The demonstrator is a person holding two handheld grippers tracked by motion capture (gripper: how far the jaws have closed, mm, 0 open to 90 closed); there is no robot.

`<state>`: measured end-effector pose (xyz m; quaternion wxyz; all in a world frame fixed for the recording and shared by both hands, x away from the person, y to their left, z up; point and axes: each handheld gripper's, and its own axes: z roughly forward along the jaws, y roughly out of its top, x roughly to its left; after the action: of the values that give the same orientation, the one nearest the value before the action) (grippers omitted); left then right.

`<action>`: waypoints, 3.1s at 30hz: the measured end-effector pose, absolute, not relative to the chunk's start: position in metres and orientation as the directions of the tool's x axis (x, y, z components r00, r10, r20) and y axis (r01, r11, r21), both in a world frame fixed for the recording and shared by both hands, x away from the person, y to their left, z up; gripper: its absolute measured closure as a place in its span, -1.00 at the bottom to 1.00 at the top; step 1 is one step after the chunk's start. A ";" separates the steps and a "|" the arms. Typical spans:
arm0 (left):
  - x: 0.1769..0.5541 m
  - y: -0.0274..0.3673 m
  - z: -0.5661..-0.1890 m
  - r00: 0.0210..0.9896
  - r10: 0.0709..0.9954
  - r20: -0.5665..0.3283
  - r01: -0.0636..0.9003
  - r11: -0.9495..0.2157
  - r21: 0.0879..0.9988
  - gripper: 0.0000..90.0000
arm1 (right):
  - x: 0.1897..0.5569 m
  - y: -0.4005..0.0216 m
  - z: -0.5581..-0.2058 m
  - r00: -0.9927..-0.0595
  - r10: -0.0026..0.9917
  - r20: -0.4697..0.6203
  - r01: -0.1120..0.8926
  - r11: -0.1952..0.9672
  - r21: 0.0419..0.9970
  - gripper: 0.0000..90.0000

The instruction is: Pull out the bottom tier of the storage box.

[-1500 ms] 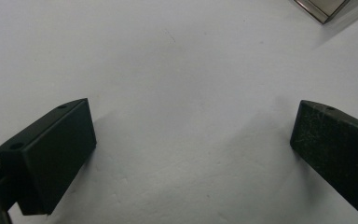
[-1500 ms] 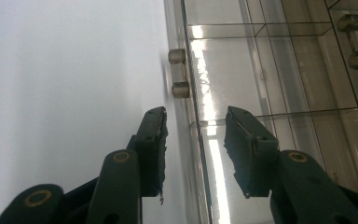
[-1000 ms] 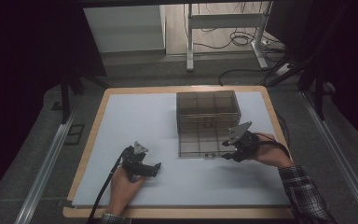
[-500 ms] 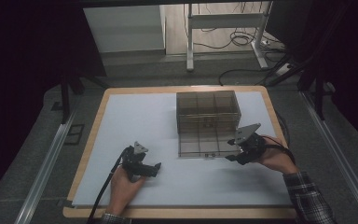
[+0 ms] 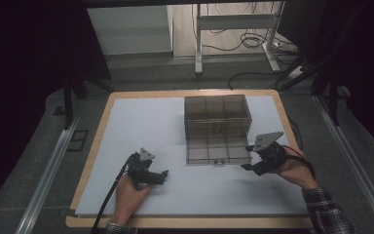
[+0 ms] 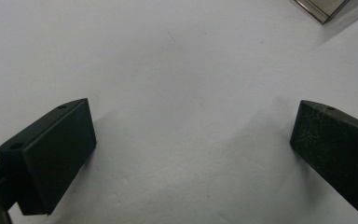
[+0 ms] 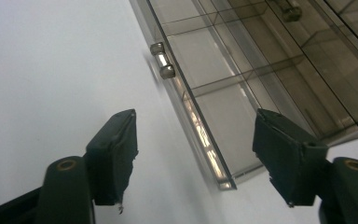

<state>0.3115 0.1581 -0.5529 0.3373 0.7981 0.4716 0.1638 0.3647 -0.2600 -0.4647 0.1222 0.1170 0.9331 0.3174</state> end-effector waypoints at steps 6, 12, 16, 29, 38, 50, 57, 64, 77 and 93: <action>0.312 0.159 -0.553 0.506 0.861 -0.050 0.642 -0.337 0.689 -1.00 | 0.359 -0.268 -0.468 -0.928 0.334 -0.164 0.162 0.760 0.630 -0.38; 0.312 0.159 -0.553 0.506 0.861 -0.052 0.642 -0.336 0.689 -1.00 | 0.353 -0.274 -0.473 -0.914 0.365 -0.178 0.174 0.748 0.641 -0.40; 0.312 0.159 -0.553 0.506 0.861 -0.052 0.642 -0.336 0.689 -1.00 | 0.349 -0.277 -0.475 -0.903 0.394 -0.170 0.198 0.734 0.650 -0.46; 0.312 0.159 -0.553 0.507 0.861 -0.050 0.641 -0.338 0.689 -1.00 | 0.338 -0.288 -0.485 -0.877 0.455 -0.156 0.248 0.704 0.666 -0.62; 0.312 0.159 -0.553 0.506 0.861 -0.050 0.641 -0.337 0.689 -1.00 | 0.328 -0.300 -0.488 -0.860 0.495 -0.126 0.284 0.668 0.688 -0.83; 0.312 0.159 -0.553 0.506 0.861 -0.050 0.641 -0.337 0.689 -1.00 | 0.315 -0.312 -0.488 -0.838 0.537 -0.096 0.317 0.622 0.716 -0.95; 0.312 0.159 -0.553 0.507 0.861 -0.050 0.641 -0.338 0.689 -1.00 | 0.307 -0.319 -0.494 -0.827 0.556 -0.087 0.330 0.605 0.724 -0.97; 0.312 0.159 -0.553 0.506 0.861 -0.050 0.641 -0.337 0.689 -1.00 | 0.299 -0.323 -0.503 -0.819 0.570 -0.069 0.349 0.591 0.727 -0.98; 0.312 0.159 -0.553 0.507 0.861 -0.049 0.641 -0.338 0.689 -1.00 | 0.286 -0.327 -0.515 -0.808 0.587 -0.049 0.372 0.573 0.730 -0.99; 0.312 0.159 -0.553 0.507 0.861 -0.049 0.641 -0.338 0.689 -1.00 | 0.282 -0.324 -0.530 -0.808 0.588 -0.036 0.400 0.592 0.700 -0.99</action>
<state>0.3116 0.1588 -0.5525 0.3338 0.8012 0.4686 0.1648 0.2824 -0.3244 -0.5304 0.1328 0.2800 0.8823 0.3543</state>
